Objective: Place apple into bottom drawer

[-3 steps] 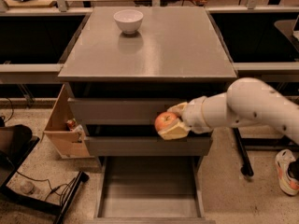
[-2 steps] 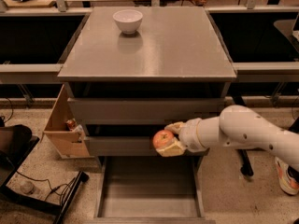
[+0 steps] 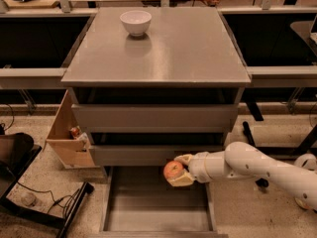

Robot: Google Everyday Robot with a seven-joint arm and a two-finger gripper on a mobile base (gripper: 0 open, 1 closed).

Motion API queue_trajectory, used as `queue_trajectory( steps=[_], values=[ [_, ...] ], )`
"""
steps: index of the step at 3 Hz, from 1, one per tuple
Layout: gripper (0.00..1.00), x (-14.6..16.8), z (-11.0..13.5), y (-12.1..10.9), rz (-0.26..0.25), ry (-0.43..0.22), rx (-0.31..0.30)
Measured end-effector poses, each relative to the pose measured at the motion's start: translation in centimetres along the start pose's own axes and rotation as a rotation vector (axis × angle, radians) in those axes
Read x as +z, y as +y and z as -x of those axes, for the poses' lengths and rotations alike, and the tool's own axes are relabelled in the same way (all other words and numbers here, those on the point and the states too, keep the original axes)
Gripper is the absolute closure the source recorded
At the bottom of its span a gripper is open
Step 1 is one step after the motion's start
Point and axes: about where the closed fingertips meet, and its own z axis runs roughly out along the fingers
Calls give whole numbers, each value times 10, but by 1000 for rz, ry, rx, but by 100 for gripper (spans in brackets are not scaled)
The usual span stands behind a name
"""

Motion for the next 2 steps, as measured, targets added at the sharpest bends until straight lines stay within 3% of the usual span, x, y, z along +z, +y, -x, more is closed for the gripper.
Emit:
queue_trajectory(
  steps=[1, 2],
  values=[
    [100, 4, -1, 0, 4, 3, 1],
    [100, 54, -18, -3, 54, 38, 9]
  ],
)
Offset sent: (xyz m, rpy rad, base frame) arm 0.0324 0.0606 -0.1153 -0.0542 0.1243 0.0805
